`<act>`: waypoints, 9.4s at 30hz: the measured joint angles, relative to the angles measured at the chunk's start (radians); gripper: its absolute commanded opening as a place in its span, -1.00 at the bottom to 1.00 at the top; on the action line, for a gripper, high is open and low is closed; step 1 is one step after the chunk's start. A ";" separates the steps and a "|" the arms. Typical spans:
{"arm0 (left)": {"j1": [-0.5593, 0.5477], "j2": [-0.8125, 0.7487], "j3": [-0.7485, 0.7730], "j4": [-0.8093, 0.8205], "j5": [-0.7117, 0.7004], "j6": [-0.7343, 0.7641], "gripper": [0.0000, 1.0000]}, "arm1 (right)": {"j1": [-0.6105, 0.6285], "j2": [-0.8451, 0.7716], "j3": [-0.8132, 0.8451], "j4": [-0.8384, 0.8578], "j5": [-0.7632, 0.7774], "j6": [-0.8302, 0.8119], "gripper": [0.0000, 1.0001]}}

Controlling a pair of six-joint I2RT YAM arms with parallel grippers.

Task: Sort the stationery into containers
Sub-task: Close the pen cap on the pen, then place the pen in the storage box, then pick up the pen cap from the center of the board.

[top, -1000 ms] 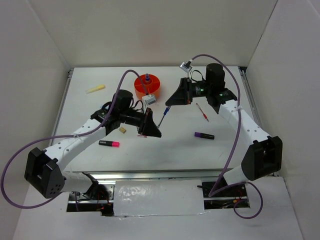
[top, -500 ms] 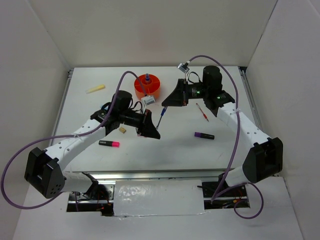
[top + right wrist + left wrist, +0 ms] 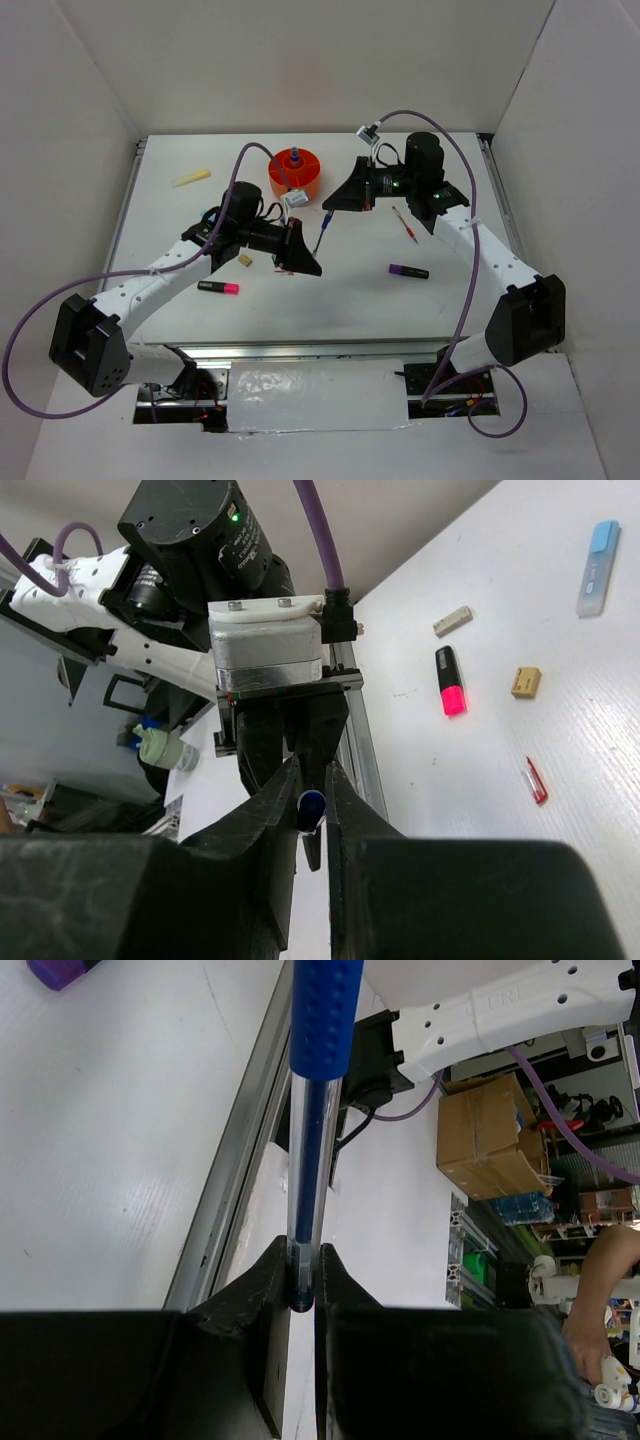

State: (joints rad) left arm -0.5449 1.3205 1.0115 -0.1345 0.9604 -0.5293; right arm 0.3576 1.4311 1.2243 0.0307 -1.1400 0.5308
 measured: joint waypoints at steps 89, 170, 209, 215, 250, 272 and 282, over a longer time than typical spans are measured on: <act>0.132 0.084 0.175 -0.245 0.043 0.089 -1.00 | 0.070 0.068 -0.014 0.266 0.181 0.056 -1.00; 0.109 -0.097 0.043 -0.035 -0.046 0.218 0.99 | -0.175 0.200 0.386 -0.091 -0.039 0.079 -1.00; 0.411 -0.065 0.061 -0.130 -0.468 0.182 0.99 | -0.042 0.713 0.734 -0.119 0.689 -0.258 -0.96; 0.414 -0.065 0.061 -0.125 -0.480 0.182 0.99 | -0.033 0.757 0.734 -0.104 0.689 -0.258 -0.79; 0.130 0.315 0.187 -0.455 -0.505 0.857 0.31 | -0.389 0.222 0.187 -0.438 0.506 -0.405 -0.05; 0.044 0.463 0.159 -0.463 -0.659 1.167 -0.30 | -0.386 0.095 0.026 -0.499 0.404 -0.445 -0.11; 0.074 0.463 0.151 -0.443 -0.649 1.211 -0.25 | -0.386 0.095 0.026 -0.504 0.391 -0.448 -0.13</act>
State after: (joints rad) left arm -0.4706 1.7832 1.1625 -0.5774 0.3115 0.6819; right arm -0.0288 1.5265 1.2503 -0.4732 -0.7490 0.0830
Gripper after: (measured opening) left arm 0.376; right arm 0.438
